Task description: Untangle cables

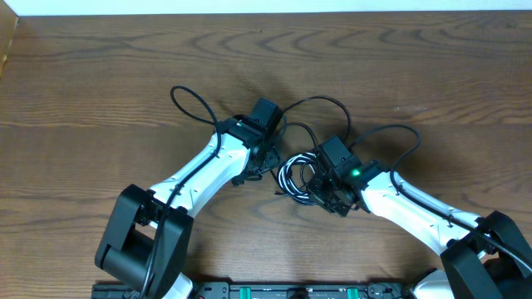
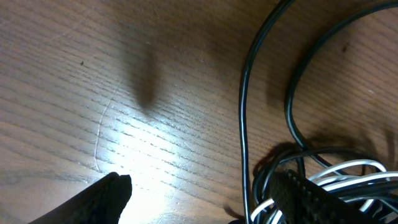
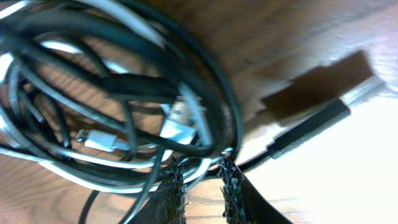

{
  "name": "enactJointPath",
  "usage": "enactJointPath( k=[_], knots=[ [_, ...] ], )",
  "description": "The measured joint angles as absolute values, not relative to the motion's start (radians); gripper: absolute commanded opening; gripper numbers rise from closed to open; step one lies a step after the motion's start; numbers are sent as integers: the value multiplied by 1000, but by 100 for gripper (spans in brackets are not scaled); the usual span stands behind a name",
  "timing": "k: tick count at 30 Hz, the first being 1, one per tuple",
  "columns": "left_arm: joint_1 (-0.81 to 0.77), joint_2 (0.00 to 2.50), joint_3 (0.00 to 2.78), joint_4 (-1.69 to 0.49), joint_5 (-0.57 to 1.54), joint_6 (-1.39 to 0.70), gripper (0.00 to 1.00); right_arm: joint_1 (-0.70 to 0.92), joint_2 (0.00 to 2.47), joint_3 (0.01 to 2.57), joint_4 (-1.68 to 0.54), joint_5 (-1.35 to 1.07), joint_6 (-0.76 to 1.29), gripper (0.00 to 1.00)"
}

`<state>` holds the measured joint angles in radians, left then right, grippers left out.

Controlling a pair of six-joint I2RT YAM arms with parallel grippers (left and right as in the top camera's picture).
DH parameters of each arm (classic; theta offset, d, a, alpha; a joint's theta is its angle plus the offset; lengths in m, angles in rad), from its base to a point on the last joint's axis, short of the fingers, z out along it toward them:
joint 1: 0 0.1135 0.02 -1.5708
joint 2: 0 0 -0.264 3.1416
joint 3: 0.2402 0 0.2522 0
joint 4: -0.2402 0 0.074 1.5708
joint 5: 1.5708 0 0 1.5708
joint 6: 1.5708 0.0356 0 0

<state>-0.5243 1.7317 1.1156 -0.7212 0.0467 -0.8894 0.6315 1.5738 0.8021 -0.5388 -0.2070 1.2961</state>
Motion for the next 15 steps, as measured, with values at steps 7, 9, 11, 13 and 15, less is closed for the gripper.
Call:
enactJointPath(
  k=[7,9,11,13,15],
  knots=[
    [-524,1732,1116,-721,47,-889,78,632,1574,802,-559,-166,1369,25],
    [-524,1732,1116,-721,47,-889,78,632,1574,802,-553,-157,1384,24],
    [-524,1732,1116,-721,47,-889,78,632,1575,802,-538,-151,1396,22],
    [-524,1732,1116,-721,47,-889,78,632,1580,802,-523,-144,1404,21],
    [-524,1732,1116,-722,47,-889,79,633,1589,802,-505,-141,1409,20]
  ],
)
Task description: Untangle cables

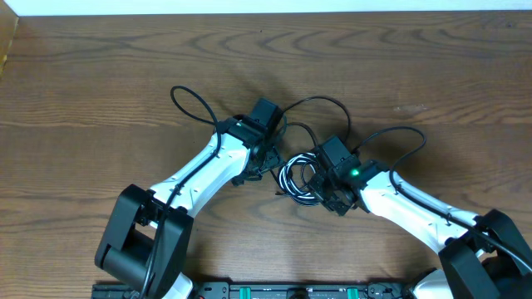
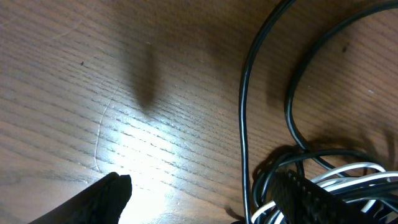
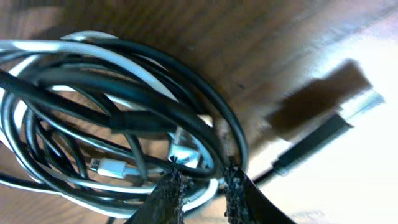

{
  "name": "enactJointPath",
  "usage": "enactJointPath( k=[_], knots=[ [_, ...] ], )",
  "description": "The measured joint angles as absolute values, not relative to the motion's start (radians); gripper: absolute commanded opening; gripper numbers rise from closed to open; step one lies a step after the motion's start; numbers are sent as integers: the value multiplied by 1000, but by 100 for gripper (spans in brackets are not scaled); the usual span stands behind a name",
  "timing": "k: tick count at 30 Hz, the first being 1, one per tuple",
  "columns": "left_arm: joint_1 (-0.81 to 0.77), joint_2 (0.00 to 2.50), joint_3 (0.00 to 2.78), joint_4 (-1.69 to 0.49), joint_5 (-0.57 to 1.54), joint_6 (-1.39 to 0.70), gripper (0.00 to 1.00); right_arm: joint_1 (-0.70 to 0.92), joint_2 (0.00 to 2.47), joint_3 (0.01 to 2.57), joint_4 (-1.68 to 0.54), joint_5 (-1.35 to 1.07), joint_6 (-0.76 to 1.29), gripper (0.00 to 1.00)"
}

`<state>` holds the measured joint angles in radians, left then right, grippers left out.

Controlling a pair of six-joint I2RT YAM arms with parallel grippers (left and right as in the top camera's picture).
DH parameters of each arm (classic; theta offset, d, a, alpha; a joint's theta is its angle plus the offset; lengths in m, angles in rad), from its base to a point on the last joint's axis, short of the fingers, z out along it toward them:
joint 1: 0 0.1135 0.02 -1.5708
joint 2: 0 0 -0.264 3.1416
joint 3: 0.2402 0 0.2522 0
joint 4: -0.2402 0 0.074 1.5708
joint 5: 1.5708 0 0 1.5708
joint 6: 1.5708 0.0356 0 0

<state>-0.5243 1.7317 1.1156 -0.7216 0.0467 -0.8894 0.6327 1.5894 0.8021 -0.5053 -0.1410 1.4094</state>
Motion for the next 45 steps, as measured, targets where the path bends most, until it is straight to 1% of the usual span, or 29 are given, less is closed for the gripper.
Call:
enactJointPath(
  k=[3,4,6,9,10,17,21,22,26,31,35,39,45],
  knots=[
    [-524,1732,1116,-721,47,-889,78,635,1611,802,-492,-141,1417,18],
    [-524,1732,1116,-721,47,-889,78,636,1615,802,-488,-141,1419,16],
    [-524,1732,1116,-721,47,-889,78,639,1620,804,-484,-141,1424,8],
    [-524,1732,1116,-721,47,-889,78,640,1629,814,-473,-141,1433,4],
    [-524,1732,1116,-721,47,-889,78,640,1631,816,-472,-141,1434,1],
    [-524,1732,1116,-721,47,-889,79,640,1634,819,-470,-142,1429,1],
    [-524,1732,1116,-721,47,-889,80,632,1629,819,-472,-152,1380,1],
    [-524,1732,1116,-721,47,-889,98,630,1621,818,-478,-161,1360,1],
    [-524,1732,1116,-721,47,-889,98,583,1535,805,-503,-207,1268,1],
    [-524,1732,1116,-721,46,-889,98,504,1318,803,-516,-265,1144,2],
    [-524,1732,1116,-721,47,-889,98,485,1184,803,-517,-288,1063,2],
    [-524,1732,1116,-721,47,-889,98,485,1128,803,-517,-297,1010,1],
    [-524,1732,1116,-721,47,-889,98,484,1121,803,-523,-312,983,2]
  ],
)
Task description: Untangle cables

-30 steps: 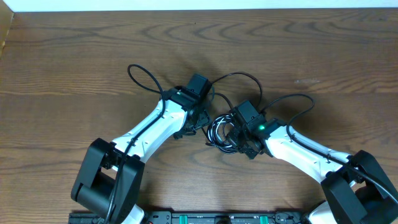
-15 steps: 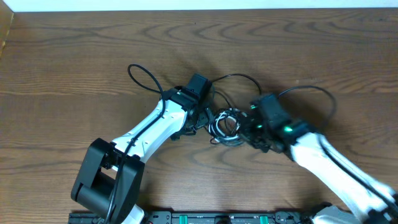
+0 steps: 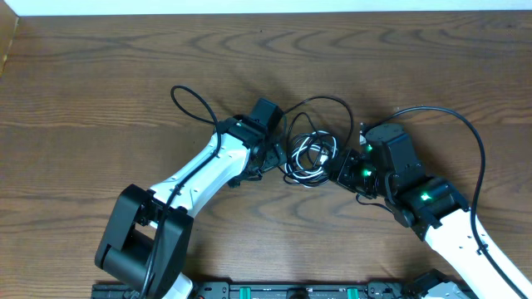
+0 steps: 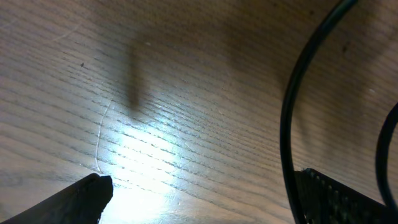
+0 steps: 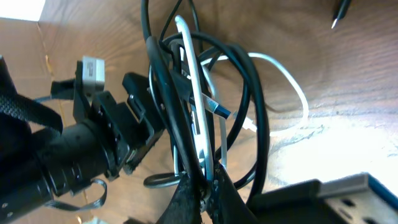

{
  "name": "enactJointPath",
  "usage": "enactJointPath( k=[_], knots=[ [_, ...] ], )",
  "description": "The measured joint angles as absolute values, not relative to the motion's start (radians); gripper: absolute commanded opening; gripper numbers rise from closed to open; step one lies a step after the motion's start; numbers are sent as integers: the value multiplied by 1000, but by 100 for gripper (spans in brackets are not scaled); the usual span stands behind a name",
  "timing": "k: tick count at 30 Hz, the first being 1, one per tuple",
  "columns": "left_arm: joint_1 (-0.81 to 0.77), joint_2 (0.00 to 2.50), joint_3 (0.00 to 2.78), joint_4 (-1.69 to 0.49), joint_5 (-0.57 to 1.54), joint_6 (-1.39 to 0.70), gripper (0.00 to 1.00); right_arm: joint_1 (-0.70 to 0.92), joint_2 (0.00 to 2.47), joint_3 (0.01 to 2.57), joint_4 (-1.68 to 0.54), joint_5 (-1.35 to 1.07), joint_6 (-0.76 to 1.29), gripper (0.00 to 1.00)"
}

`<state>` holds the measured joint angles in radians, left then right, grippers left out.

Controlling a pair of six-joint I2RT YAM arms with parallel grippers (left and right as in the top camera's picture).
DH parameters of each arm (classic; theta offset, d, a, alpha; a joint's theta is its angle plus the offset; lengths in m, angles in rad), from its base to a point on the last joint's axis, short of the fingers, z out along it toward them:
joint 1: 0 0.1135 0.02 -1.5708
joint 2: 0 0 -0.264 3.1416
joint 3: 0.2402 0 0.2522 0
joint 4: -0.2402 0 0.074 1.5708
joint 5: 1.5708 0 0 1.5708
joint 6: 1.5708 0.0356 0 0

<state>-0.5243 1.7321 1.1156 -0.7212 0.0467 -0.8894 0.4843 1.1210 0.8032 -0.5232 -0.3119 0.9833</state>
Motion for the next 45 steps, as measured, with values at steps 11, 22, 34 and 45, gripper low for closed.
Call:
enactJointPath(
  k=[11,22,34,45],
  knots=[
    [-524,1732,1116,-721,47,-889,98,484,1121,803,-683,-329,1126,1],
    [-524,1732,1116,-721,47,-889,98,484,1121,803,-696,-254,1116,1],
    [-524,1732,1116,-722,47,-889,98,494,1122,803,-758,-245,1112,21],
    [-524,1732,1116,-721,47,-889,98,562,1287,802,-786,-154,1143,16]
  ],
)
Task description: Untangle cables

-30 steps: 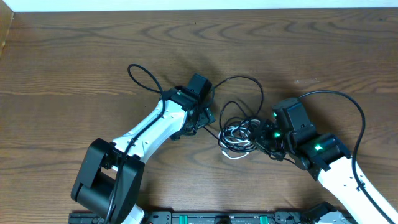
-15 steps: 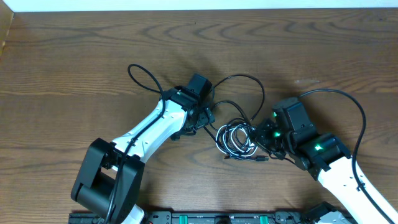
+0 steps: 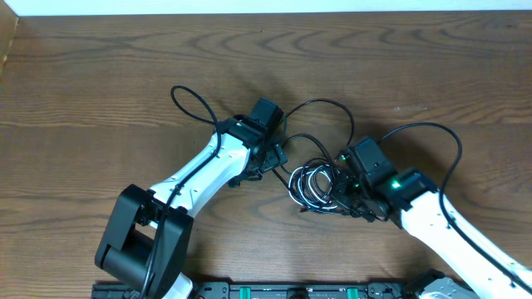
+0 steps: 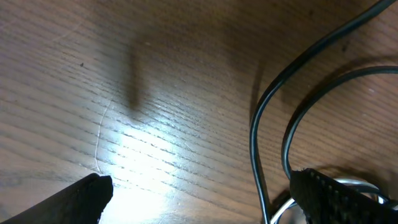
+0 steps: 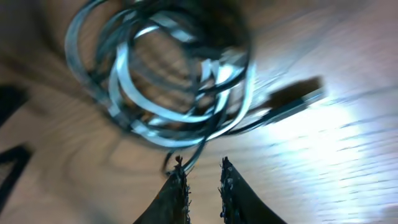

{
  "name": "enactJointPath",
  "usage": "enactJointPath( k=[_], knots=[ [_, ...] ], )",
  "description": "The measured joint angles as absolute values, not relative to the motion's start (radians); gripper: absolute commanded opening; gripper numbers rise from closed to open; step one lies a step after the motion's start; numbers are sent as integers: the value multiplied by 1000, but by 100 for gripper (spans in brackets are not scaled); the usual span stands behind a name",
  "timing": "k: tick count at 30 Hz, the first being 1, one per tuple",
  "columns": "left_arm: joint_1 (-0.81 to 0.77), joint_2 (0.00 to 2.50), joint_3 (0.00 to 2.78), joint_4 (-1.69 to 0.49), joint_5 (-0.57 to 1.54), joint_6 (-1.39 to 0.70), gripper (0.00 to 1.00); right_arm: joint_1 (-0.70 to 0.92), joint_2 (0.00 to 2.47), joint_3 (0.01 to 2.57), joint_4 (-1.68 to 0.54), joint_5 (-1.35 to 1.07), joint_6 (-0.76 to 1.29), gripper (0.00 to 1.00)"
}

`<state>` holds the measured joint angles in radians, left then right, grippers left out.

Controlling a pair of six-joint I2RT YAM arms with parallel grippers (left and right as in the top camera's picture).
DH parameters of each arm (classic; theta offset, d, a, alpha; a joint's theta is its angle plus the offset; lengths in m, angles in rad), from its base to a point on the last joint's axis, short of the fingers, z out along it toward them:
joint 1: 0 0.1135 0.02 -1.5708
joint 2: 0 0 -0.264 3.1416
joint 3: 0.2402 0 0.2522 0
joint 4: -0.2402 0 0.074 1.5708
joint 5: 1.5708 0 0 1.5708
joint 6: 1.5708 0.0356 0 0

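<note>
A tangle of black and white cables [image 3: 312,184] lies on the wooden table [image 3: 100,66] between my two grippers. A black strand [image 3: 320,104] loops out from it toward the far side. My left gripper [image 3: 274,158] sits at the tangle's left edge. In the left wrist view this gripper [image 4: 202,190] is open wide, with two black strands [image 4: 254,137] on the wood between its fingers. My right gripper [image 3: 342,193] is at the tangle's right side. In the blurred right wrist view it [image 5: 202,165] is slightly open, the coils [image 5: 168,81] just beyond its tips and nothing gripped.
A cable plug [image 5: 298,99] lies on the wood to the right of the coils. Each arm's own black cable arcs above the table, one at the left [image 3: 187,104] and one at the right [image 3: 432,133].
My right gripper was shut on several strands with the tangle raised farther back. Now its jaws are apart and the tangle lies on the table nearer the front. The left gripper is unchanged.
At the two oldest moments the tangle lay on the table with my right gripper's fingers at its edge, slightly apart. Then that gripper was shut on strands with the bundle lifted beside the left gripper. Now the bundle rests on the table, released.
</note>
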<state>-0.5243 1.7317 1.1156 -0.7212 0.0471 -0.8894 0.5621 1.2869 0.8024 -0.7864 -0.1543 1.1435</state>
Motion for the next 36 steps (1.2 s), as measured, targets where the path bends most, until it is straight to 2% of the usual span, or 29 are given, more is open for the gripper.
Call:
enactJointPath(
  k=[7,12,16,23,27,36],
  knots=[
    [-524,1732,1116,-721,47,-889,98,562,1317,802,-852,-79,1114,20],
    [-524,1732,1116,-721,47,-889,98,562,1324,802,-857,-2,1107,13],
    [-524,1732,1116,-722,47,-889,98,562,1362,802,-836,30,1106,13],
    [-524,1732,1116,-721,47,-889,98,562,1462,799,-787,34,1106,15],
    [-524,1732,1116,-721,47,-889,98,562,1499,795,-735,13,1107,20],
    [-524,1732,1116,-722,47,-889,98,562,1534,795,-706,-31,1105,19]
  ],
)
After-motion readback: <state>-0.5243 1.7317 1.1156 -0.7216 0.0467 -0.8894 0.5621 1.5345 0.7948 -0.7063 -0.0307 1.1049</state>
